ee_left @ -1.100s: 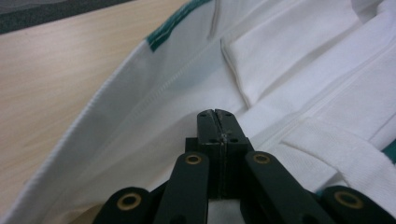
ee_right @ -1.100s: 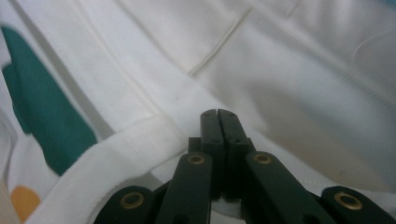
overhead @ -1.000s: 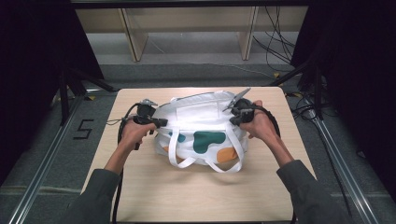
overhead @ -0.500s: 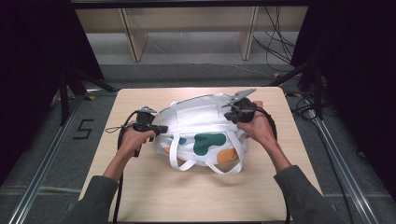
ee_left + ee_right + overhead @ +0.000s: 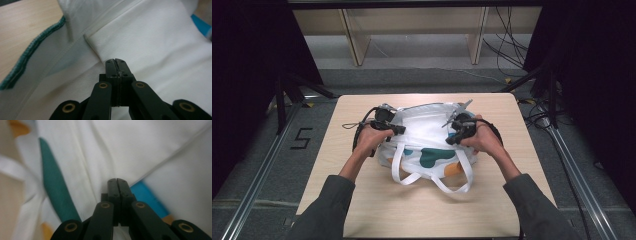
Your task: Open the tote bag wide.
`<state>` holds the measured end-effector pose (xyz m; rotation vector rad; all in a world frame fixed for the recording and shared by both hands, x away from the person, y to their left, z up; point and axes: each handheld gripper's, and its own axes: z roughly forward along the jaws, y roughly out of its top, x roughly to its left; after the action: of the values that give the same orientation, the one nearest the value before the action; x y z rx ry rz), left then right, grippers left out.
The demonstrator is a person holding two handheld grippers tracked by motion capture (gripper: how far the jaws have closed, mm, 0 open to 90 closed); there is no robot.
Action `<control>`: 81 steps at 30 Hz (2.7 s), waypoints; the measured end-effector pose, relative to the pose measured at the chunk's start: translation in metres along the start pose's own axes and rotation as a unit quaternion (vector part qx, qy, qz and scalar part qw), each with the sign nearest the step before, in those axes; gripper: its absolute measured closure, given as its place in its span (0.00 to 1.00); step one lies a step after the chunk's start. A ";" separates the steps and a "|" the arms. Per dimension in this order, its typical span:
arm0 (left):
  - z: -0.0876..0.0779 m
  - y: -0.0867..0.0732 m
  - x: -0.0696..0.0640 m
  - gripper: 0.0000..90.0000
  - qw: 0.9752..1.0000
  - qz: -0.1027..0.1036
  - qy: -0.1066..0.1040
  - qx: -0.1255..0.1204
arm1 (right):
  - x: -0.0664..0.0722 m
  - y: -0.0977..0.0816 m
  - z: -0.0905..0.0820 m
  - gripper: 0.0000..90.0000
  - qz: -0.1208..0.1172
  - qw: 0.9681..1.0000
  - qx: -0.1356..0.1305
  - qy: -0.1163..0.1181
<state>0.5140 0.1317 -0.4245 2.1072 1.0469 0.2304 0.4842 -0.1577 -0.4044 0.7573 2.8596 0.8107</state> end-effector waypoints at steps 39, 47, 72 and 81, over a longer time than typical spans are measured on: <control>-0.026 -0.070 -0.024 1.00 0.993 0.046 -0.092 0.052 | 0.015 0.073 0.082 1.00 -0.095 0.974 -0.014 -0.203; -0.025 -0.072 -0.027 1.00 0.995 0.039 -0.085 0.034 | -0.003 0.094 0.068 1.00 -0.034 0.976 -0.031 -0.211; -0.025 -0.073 -0.033 1.00 0.995 0.054 -0.075 0.031 | -0.029 0.069 0.072 1.00 0.013 0.976 -0.016 -0.215; -0.029 -0.066 -0.035 0.99 0.995 0.073 -0.067 0.033 | -0.060 0.086 0.080 1.00 0.074 0.974 0.026 -0.214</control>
<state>0.4379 0.1467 -0.4450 2.2276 0.8337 0.1246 0.5907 -0.0848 -0.4330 1.0185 2.4684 0.5089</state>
